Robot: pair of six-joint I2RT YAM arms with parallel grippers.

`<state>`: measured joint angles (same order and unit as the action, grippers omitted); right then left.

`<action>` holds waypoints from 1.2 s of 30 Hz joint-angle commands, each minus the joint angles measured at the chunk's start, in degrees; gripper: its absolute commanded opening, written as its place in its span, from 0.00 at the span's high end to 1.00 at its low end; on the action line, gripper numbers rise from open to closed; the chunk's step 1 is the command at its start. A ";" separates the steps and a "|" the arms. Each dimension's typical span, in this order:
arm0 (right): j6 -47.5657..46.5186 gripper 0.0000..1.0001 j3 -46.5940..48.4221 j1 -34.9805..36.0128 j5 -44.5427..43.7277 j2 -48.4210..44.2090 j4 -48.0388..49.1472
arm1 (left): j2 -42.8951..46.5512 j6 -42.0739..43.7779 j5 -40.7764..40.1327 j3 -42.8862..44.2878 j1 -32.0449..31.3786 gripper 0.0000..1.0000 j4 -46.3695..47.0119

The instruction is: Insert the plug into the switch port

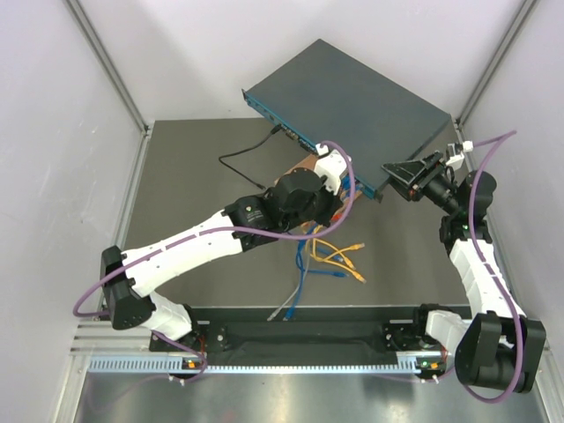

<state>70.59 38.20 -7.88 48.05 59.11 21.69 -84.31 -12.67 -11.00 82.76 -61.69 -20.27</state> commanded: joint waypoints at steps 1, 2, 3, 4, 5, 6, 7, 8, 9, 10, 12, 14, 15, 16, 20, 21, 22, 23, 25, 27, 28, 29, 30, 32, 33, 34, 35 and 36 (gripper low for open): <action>-0.71 0.51 0.21 0.85 0.55 -0.14 5.29 | 0.73 -1.75 -1.03 0.91 0.87 1.00 2.87; -0.71 0.53 0.21 0.85 0.73 -0.05 5.29 | 0.82 -1.92 -1.30 1.00 1.04 1.00 2.78; -0.63 0.55 0.21 0.85 0.64 0.04 5.38 | 0.99 -2.10 -1.30 0.91 1.13 1.00 2.70; -0.63 0.57 0.13 0.85 0.64 0.04 5.46 | 0.99 -2.19 -1.21 0.91 1.40 1.00 2.69; -0.54 0.59 0.13 0.85 0.64 0.13 5.47 | 1.08 -2.36 -1.12 0.91 1.57 1.00 2.61; -0.63 0.60 0.13 0.94 0.64 0.21 5.47 | 0.99 -2.45 -1.04 1.00 1.75 1.00 2.61; -0.63 0.62 0.21 0.94 0.64 0.13 5.55 | 0.99 -2.71 -1.12 1.17 1.84 1.00 2.61; -0.63 0.64 0.21 0.94 0.73 0.30 5.55 | 0.99 -2.98 -1.12 1.26 2.19 1.00 2.61; -0.71 0.66 0.21 1.02 0.73 0.30 5.55 | 0.99 -3.15 -1.21 1.52 2.36 1.00 2.61; -0.63 0.68 0.13 1.02 0.73 0.30 5.47 | 0.99 -3.33 -1.04 1.61 2.71 1.00 2.52; -0.63 0.71 0.13 1.11 0.81 0.39 5.47 | 0.90 -3.59 -0.86 1.88 2.89 1.00 2.34; -0.80 0.78 0.13 1.37 0.73 0.39 5.47 | 0.73 -4.55 -0.60 2.05 2.89 1.00 2.17; -0.71 0.81 0.13 1.46 0.73 0.56 5.47 | 0.64 -5.08 -0.51 2.14 2.98 1.00 2.17; -0.71 0.86 0.13 1.46 0.73 0.65 5.64 | 0.55 -5.70 -0.33 2.23 3.15 1.00 2.08; -0.63 0.95 0.04 1.55 0.90 0.65 5.82 | 0.38 -8.86 -0.60 2.58 3.77 1.00 1.55; -0.71 0.95 0.12 1.55 0.99 0.65 5.82 | 0.46 -9.13 -0.34 2.93 4.03 1.00 1.12; -0.63 0.95 0.04 1.55 0.99 0.57 5.73 | 0.55 -9.39 -0.25 3.19 4.12 1.00 0.94; -0.71 0.95 0.04 1.55 1.08 0.39 5.55 | 0.55 -9.48 -0.25 3.46 4.21 1.00 0.76; -1.41 0.94 0.12 1.55 0.90 0.39 5.20 | 0.82 -9.48 0.19 4.07 4.21 1.00 0.41; -1.77 0.95 0.13 1.55 0.29 0.13 4.68 | 0.99 -10.18 0.54 4.60 4.21 1.00 0.06; -1.94 0.97 0.30 1.55 0.11 0.21 4.50 | 1.17 -10.45 0.81 4.78 4.21 1.00 -0.03; -2.12 0.98 0.30 1.55 -0.06 0.13 4.32 | 1.08 -11.15 1.42 4.86 4.30 1.00 0.06; -2.21 0.99 0.39 1.55 -0.24 0.13 4.24 | 1.17 -11.50 1.69 5.04 4.21 1.00 -0.12; -2.30 1.00 0.48 1.64 -0.41 0.04 4.32 | 0.99 -12.73 2.21 5.30 4.21 1.00 -0.47; -2.30 1.00 0.48 1.64 -0.42 0.13 4.24 | 0.82 -13.00 2.13 5.48 4.21 1.00 -0.73; -2.38 1.00 0.48 1.64 -0.33 -0.13 4.23 | 0.82 -13.08 2.13 5.48 4.30 1.00 -0.82; -2.30 1.00 0.48 1.64 -0.41 0.04 4.15 | 0.73 -13.35 1.69 5.39 4.21 1.00 -1.00; -2.38 1.00 0.48 1.64 -0.33 -0.05 4.15 | 0.82 -13.35 1.60 5.31 4.21 1.00 -1.08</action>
<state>71.59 38.13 -7.73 48.14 59.42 21.85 -84.29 -24.12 -7.77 85.43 -58.24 -23.22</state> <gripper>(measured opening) 0.526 0.042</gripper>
